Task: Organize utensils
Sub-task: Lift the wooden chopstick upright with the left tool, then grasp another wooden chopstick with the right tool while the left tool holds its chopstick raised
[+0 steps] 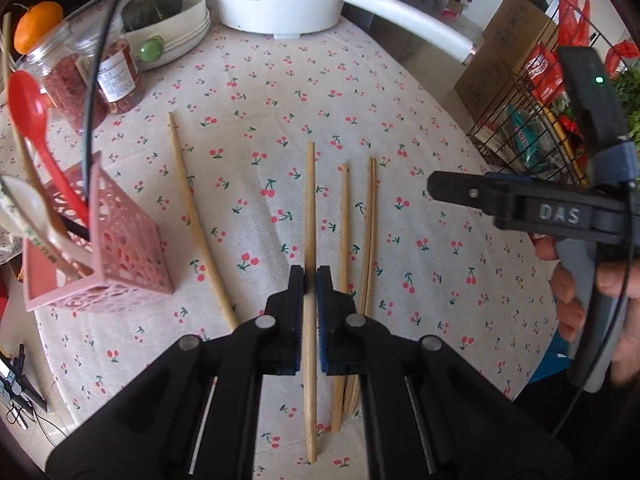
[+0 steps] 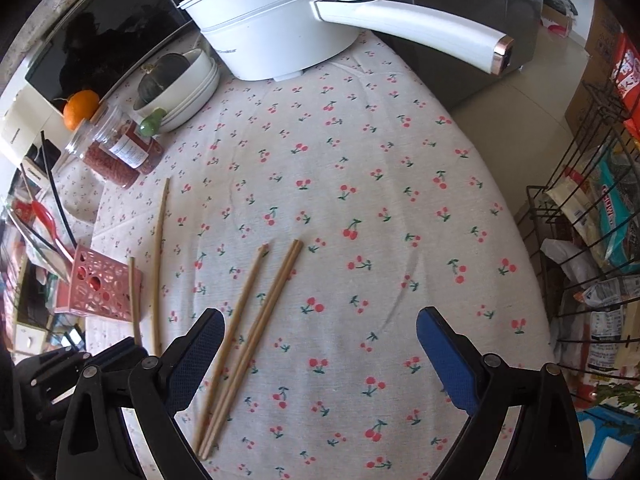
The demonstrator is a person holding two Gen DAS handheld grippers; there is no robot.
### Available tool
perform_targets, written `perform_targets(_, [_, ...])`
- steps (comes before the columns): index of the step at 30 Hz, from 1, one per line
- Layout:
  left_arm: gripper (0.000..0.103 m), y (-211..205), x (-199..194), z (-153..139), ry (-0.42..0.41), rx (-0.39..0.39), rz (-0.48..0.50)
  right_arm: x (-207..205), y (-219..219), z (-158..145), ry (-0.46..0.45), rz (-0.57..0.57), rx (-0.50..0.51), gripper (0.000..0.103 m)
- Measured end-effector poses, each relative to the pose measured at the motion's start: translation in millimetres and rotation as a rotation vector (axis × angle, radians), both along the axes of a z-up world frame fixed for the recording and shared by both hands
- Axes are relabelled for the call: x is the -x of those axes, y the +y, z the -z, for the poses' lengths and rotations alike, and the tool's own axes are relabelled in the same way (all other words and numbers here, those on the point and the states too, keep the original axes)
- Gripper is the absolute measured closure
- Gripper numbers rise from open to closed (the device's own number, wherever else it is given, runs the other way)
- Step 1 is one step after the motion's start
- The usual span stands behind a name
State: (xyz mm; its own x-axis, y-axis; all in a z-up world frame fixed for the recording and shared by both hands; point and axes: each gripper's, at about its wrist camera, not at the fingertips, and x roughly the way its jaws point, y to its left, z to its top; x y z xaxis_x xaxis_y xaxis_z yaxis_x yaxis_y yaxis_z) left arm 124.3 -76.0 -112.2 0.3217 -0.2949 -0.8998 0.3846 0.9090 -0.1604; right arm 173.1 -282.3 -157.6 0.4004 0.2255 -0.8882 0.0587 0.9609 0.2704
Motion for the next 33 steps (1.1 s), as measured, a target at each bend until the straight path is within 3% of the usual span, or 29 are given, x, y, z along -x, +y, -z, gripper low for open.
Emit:
perform_targets(5, [0.096, 36.1, 26.3, -15.2, -0.097, 0.054, -0.025, -5.8, 37.4, 10.1, 0.029, -0.122, -0.084, 0.061])
perform_targets(9, [0.096, 58.2, 29.5, -10.6, -0.087, 0.101, -0.066, -8.9, 69.9, 20.2, 0.047, -0.193, -0.086, 0.075])
perform_targets(14, [0.096, 70.0, 30.3, -14.1, -0.087, 0.14, -0.072, -18.9, 91.4, 37.4, 0.099, -0.194, -0.046, 0.08])
perform_targets(22, [0.096, 84.3, 35.1, -18.6, -0.077, 0.168, -0.099, -24.0, 116.4, 46.8, 0.094, -0.18, 0.183, 0.08])
perform_targets(25, [0.096, 88.2, 36.8, -19.7, -0.085, 0.164, -0.108, -23.1, 125.3, 48.7, 0.076, -0.167, 0.238, 0.088])
perform_targets(29, [0.096, 93.8, 37.9, -18.8, -0.093, 0.159, -0.128, -22.5, 132.5, 50.2, 0.048, -0.163, 0.232, 0.094])
perform_targets(33, [0.096, 98.4, 44.5, -25.5, -0.134, 0.151, -0.133, -21.2, 127.1, 45.8, 0.015, -0.147, 0.127, 0.097])
